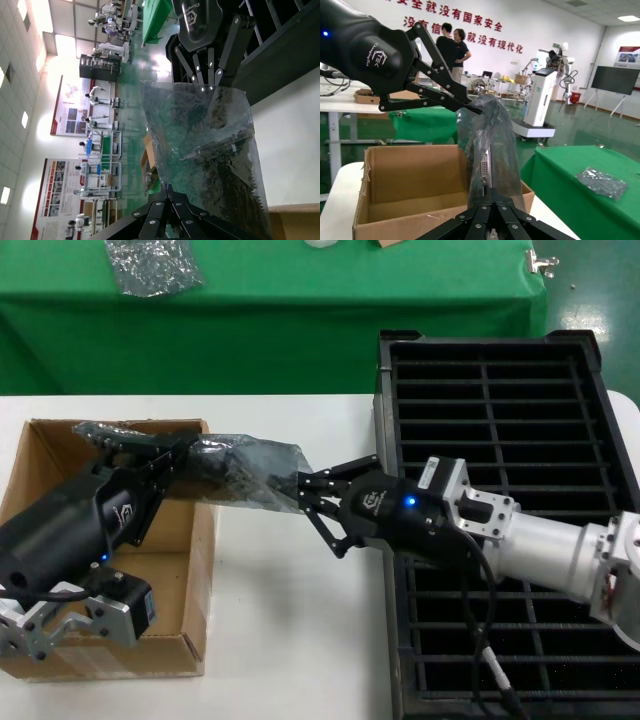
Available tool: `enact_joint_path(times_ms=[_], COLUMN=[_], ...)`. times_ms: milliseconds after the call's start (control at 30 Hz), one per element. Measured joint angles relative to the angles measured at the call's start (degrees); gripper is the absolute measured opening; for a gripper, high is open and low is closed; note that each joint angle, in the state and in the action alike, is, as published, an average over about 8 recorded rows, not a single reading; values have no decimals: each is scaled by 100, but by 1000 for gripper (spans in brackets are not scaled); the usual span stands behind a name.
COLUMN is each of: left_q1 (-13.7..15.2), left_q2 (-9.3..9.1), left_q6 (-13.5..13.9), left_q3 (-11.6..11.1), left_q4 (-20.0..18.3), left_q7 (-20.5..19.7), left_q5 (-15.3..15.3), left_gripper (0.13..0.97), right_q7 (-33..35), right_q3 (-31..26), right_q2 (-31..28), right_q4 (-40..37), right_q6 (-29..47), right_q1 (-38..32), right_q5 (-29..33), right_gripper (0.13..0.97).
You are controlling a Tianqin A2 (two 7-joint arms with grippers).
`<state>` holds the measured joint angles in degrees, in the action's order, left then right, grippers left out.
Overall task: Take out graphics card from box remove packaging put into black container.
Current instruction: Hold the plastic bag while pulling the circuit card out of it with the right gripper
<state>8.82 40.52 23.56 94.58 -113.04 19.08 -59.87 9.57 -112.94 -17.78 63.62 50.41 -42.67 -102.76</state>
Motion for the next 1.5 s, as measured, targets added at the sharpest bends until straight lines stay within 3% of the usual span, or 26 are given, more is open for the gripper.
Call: enact_joint_path(times_ms=[400, 833, 1100, 1500], left_q1=[0, 0, 0, 0], left_q2=[0, 0, 0, 0], left_q6=[0, 0, 0, 0], left_q3=[0, 0, 0, 0], left_q4=[0, 0, 0, 0], left_q7=[0, 0, 0, 0], left_q5=[0, 0, 0, 0], left_gripper=[139, 139, 139, 139], right_q7=[210, 146, 205, 430], right_q3=[20, 40, 85, 187], right_q2=[317, 357, 422, 732], right_q4=[-567, -565, -669, -1187], right_q6=[192, 266, 315, 302], right_q1=[-255, -201, -204, -380], right_q5=[-20, -1, -39, -100], right_gripper=[132, 158, 251, 315])
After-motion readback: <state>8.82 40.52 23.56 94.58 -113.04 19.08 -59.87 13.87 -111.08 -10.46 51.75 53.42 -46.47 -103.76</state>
